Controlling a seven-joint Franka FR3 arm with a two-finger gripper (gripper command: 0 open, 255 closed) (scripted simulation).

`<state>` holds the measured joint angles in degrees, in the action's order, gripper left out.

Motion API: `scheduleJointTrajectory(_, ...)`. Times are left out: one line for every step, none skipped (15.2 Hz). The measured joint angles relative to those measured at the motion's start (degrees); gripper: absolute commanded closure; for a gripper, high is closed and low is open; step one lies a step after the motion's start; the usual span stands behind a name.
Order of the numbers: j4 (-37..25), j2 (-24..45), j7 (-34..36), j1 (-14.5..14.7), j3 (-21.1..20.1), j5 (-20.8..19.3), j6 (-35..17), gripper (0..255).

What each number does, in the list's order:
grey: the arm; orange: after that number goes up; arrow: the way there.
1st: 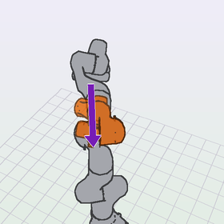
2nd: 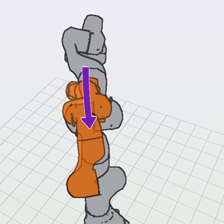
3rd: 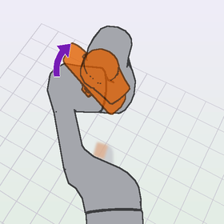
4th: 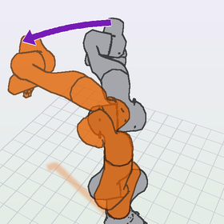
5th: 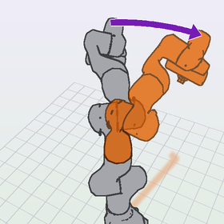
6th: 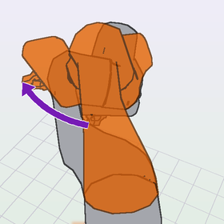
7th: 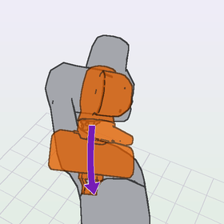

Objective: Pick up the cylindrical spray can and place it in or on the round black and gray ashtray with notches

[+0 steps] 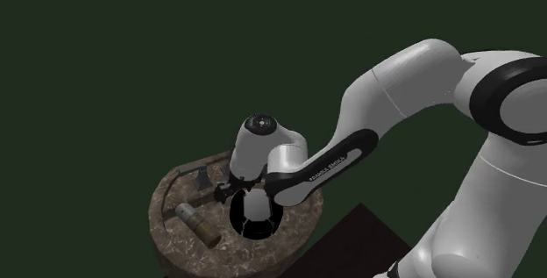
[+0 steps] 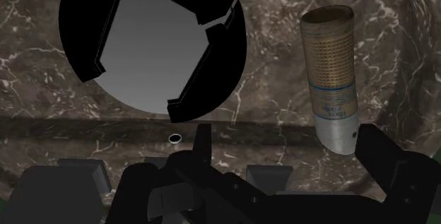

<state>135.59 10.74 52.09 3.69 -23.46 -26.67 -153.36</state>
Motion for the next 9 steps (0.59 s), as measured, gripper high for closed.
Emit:
scheduleJointTrajectory(-0.5, 1.2, 1.2, 0.5, 0.5, -1.4, -0.4, 0)
scheduleJointTrajectory(-0.9, 2.1, 2.2, 0.9, 0.9, -2.5, -0.8, 0)
scheduleJointTrajectory(-1.1, 3.0, 3.2, 1.3, 1.4, -3.7, -1.4, 0)
scheduleJointTrajectory(-1.6, 4.0, 3.9, 1.6, 1.9, -4.7, -1.8, 0)
scheduleJointTrajectory(-1.9, 4.9, 4.6, 1.9, 2.5, -5.7, -2.3, 0)
scheduleJointTrajectory(-2.0, 5.6, 5.1, 2.1, 2.9, -6.5, -2.7, 0)
scheduleJointTrajectory(-2.5, 6.6, 5.7, 2.4, 3.5, -7.5, -3.1, 0)
scheduleJointTrajectory(-2.8, 7.2, 6.2, 2.7, 3.9, -8.1, -3.4, 0)
scheduleJointTrajectory(-2.9, 7.6, 6.5, 2.9, 4.1, -8.5, -3.6, 0)
